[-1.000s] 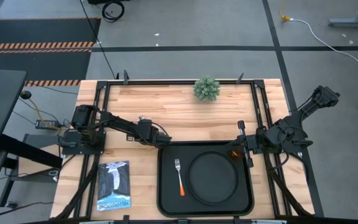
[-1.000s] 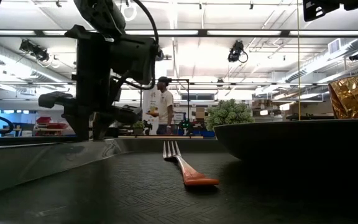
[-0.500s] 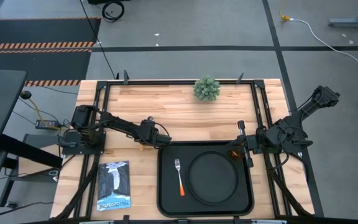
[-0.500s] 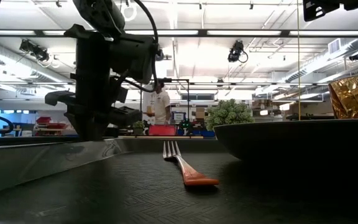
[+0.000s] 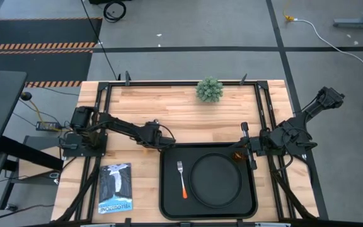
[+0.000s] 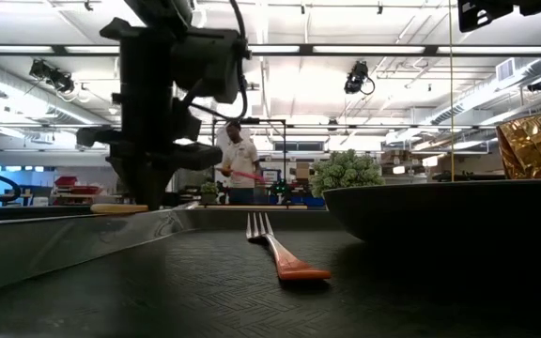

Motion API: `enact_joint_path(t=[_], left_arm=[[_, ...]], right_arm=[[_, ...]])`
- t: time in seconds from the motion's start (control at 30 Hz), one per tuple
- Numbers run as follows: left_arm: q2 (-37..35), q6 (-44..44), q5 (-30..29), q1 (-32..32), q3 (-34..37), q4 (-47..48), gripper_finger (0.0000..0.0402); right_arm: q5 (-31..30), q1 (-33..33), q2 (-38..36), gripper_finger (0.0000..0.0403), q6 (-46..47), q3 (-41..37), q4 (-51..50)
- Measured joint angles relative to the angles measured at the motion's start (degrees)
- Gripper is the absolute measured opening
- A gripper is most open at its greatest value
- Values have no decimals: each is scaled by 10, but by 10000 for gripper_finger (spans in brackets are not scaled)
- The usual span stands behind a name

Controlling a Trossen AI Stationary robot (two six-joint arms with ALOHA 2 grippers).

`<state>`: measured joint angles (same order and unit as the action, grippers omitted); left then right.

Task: Pick and place plate/cup/fork/spoon on tray
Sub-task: Put the yellow spoon to the left orange fork on the black tray

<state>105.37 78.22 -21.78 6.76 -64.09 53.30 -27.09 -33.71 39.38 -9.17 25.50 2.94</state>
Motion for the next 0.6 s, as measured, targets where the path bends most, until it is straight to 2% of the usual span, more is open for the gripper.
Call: enact_joint_path(t=[0.3,0.6], left_arm=[[-1,-10,-7,13,-57,5,66],[-1,22,-7,74,-109,-19,67]], right_arm=[[0,0,0,6,0,0,0],[0,0,0,6,0,0,0]])
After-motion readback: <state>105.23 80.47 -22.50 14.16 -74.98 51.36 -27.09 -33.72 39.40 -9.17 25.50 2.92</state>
